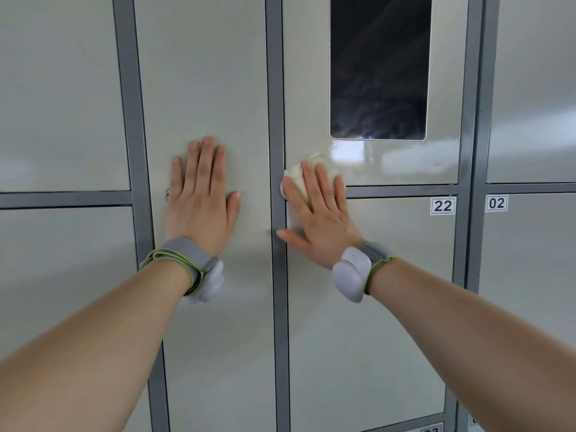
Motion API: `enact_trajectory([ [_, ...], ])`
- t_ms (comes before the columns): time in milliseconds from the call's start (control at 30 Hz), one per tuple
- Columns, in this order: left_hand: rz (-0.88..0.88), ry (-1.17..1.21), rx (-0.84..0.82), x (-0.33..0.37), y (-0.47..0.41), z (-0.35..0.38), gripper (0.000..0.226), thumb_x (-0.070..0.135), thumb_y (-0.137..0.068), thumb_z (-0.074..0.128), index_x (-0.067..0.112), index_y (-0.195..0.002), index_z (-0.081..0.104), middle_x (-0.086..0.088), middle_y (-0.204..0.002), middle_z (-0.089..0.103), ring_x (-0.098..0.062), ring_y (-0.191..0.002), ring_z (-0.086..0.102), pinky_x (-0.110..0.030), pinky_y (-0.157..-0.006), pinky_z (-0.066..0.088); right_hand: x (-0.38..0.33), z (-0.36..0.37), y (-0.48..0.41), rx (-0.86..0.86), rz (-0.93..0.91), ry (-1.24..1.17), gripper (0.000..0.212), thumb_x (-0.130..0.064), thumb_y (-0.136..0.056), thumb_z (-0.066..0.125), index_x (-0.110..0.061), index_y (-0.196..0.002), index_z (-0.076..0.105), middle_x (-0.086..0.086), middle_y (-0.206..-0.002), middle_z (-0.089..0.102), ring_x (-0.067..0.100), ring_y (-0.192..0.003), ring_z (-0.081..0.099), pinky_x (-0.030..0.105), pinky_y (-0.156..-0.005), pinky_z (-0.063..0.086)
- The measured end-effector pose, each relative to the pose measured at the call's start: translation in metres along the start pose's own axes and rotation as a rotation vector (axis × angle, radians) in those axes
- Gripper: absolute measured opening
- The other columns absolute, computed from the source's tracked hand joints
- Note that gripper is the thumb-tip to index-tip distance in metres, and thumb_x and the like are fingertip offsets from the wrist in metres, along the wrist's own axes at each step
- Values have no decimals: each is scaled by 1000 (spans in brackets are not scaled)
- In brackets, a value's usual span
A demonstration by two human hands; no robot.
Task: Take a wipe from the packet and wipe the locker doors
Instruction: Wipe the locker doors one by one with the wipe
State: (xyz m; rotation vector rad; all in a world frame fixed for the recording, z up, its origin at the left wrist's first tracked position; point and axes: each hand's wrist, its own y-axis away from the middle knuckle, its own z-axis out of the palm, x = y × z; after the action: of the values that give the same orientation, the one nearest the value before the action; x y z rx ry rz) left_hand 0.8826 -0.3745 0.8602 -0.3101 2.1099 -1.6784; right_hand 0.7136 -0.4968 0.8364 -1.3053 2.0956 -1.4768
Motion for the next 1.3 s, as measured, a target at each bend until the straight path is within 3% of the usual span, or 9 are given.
enact_trajectory([
  [200,-3,7,-5,0,1,0,64,33,-94,27,-3,-147,18,-22,-154,16,-36,-143,13,-36,-115,-10,9,2,14,33,-87,108,71,-62,-88,28,-23,-147,22,21,-154,18,39,-143,12,55,-114,10],
  [400,4,39,15,0,1,0,62,30,-94,27,-3,-147,20,-21,-155,17,-35,-143,13,-38,-116,-7,-4,-11,-4,-57,122,-20,80,-68,-82,12,-26,-149,0,13,-156,-14,32,-143,-17,42,-111,-20],
  [533,14,48,17,-2,2,1,61,30,-94,26,-3,-146,22,-21,-154,18,-35,-143,14,-38,-116,-6,-9,8,23,-9,10,61,77,-62,-86,30,-19,-149,18,24,-155,9,38,-142,0,50,-112,-6],
  [667,20,67,24,-2,3,1,61,29,-94,27,-4,-146,22,-22,-154,19,-36,-143,14,-38,-116,-7,-5,9,29,24,-25,114,71,-61,-88,31,-21,-147,21,24,-154,14,39,-143,7,52,-114,4],
  [800,23,74,23,-3,3,0,62,29,-93,26,-4,-145,23,-22,-154,18,-36,-143,15,-38,-116,-7,-11,-8,7,-48,202,-22,75,-67,-83,16,-31,-145,-7,14,-157,-12,32,-144,-15,43,-114,-14],
  [867,30,79,22,-4,3,0,61,29,-94,26,-4,-145,23,-22,-154,19,-36,-143,15,-38,-116,-7,-18,-5,9,-61,202,-46,76,-70,-82,14,-32,-143,-11,11,-154,-20,32,-142,-21,41,-112,-19],
  [1000,40,84,30,-4,2,0,61,29,-94,26,-5,-145,25,-23,-153,20,-37,-142,16,-39,-116,-5,-24,15,40,-58,93,22,80,-73,-87,13,-23,-149,11,22,-155,0,38,-143,-5,52,-113,-4],
  [1133,38,89,21,-4,3,1,62,29,-93,25,-5,-145,23,-23,-153,19,-38,-142,15,-41,-116,-3,-18,22,58,-49,17,110,74,-63,-86,32,-21,-146,21,27,-153,15,43,-141,9,57,-112,10],
  [1300,46,87,13,-3,3,0,63,29,-93,26,-6,-145,22,-23,-154,17,-38,-143,13,-39,-116,-7,-26,4,31,-87,239,-40,77,-70,-83,17,-30,-146,-5,15,-156,-13,33,-143,-17,45,-115,-12],
])
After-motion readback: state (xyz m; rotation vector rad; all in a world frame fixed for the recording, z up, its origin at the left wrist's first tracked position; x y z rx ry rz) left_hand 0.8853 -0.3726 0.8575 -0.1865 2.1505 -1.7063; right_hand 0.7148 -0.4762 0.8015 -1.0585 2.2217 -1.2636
